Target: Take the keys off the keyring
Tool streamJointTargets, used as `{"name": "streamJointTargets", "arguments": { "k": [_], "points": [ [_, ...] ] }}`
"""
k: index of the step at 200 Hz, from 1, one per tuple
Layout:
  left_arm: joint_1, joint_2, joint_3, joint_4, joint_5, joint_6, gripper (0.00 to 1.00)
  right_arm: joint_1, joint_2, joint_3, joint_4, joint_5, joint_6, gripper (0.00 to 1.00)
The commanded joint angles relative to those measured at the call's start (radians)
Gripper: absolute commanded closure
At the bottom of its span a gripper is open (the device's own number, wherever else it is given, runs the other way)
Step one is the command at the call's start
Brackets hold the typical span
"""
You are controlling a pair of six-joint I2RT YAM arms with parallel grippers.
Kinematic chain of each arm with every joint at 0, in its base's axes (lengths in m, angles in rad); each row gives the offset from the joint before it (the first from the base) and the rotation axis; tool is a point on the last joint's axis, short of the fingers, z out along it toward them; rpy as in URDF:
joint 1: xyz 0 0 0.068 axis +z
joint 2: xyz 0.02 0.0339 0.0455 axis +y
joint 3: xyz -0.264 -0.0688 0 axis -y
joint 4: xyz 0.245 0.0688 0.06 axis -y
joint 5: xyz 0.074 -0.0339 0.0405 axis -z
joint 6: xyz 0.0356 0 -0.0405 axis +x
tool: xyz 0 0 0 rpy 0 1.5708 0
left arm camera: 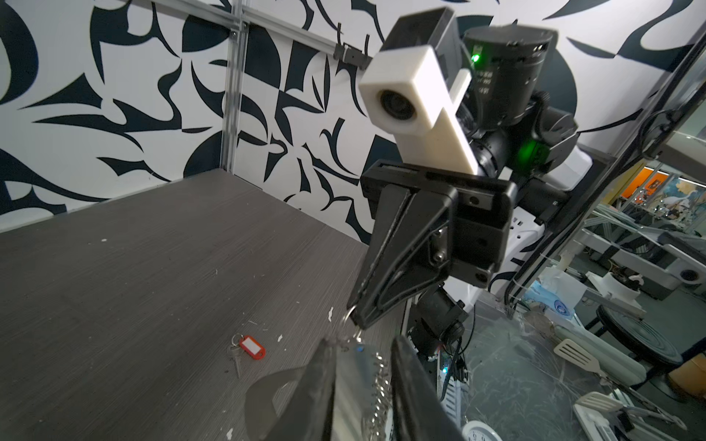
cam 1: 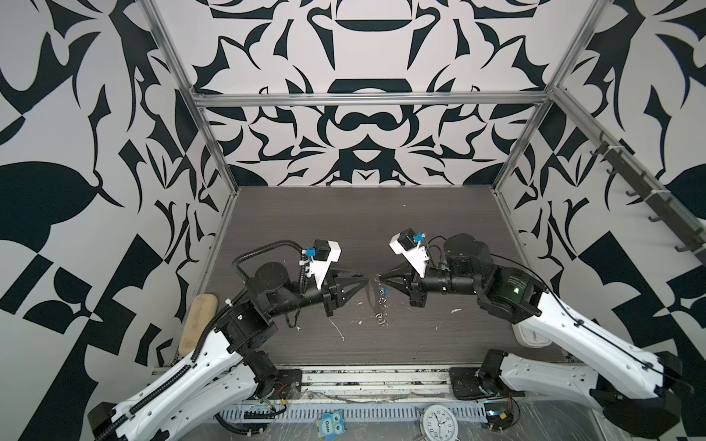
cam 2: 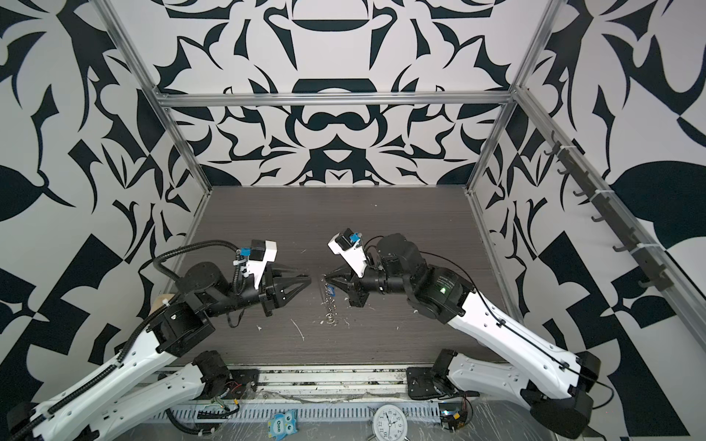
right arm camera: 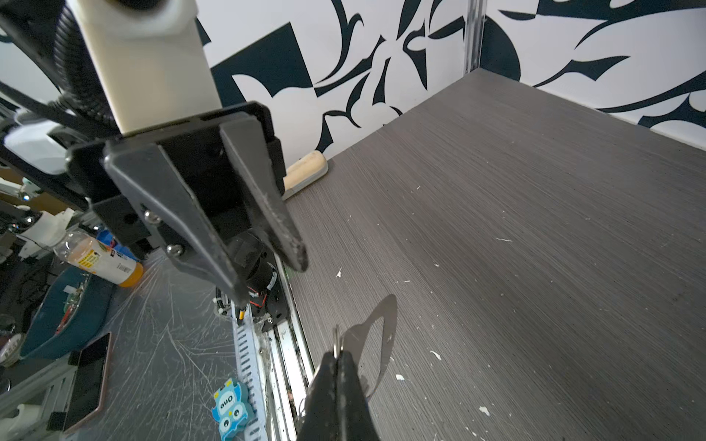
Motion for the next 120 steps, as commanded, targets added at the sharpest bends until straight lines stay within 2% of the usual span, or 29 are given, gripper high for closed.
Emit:
{"name": "streamJointTargets", "arguments": {
  "k": [1,70,120],
  "points": [
    [-0.002,0.008,0.032,-0.033,0.057,0.023,0.67,0.007,0.006,0.073,-0.053,-0.005,-0.057,1.00],
    [-0.002,0.065,0.064,-0.050,0.126,0.043,0.71,0.012,0.025,0.101,-0.068,-0.051,-0.073,1.00],
    [-0.002,0.105,0.092,-0.098,0.146,0.059,0.72,0.015,0.050,0.158,-0.154,-0.107,-0.135,1.00]
  ]
}}
